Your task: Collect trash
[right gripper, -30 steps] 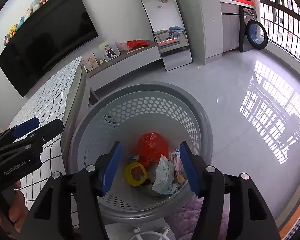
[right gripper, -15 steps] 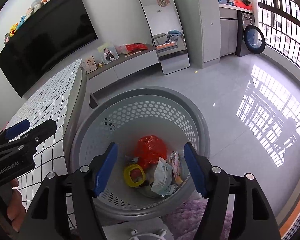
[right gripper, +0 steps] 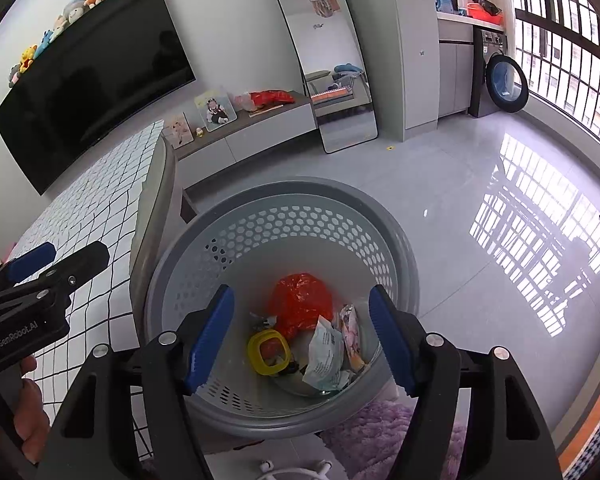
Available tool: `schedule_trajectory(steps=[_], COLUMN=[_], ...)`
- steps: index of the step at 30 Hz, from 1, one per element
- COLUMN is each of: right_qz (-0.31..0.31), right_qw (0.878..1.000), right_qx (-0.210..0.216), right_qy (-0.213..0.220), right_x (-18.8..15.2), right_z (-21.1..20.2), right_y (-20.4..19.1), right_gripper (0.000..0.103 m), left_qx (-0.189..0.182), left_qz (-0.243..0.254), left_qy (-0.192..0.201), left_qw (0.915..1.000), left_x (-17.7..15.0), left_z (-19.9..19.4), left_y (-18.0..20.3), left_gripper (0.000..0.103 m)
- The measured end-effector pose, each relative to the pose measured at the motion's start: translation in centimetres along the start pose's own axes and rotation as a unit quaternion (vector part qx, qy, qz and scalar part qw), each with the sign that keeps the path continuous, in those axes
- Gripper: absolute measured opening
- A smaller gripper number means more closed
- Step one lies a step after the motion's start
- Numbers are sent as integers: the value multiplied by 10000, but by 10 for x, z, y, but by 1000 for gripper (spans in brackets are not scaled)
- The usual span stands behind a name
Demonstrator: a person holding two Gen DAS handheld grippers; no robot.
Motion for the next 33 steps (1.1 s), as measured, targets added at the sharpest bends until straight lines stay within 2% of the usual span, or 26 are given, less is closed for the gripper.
schedule_trajectory(steps=[13,33], right_qz=[-14,-5], right_qw=[10000,10000], right_qx=[8,15], right_qy=[8,6], right_x=[1,1], right_z=[-3,-4], right_y=[-3,-2], right_gripper=[67,67], left_qx=[108,140], left_qz=[-30,26], left_qy=[-142,-113], left_qw=[9998,9998], left_x=[-3,-3], left_z=[1,4], left_y=[-3,-1], left_gripper=[97,97])
Point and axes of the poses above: each gripper's, at about its wrist camera, not at the fingertips, and z roughly the way its jaws point, y to its right, x to its top, the point moved 1 cm from there along z, roughly the way its jaws point, and after that the axes turned 14 degrees about y, right-handed, at the moved point
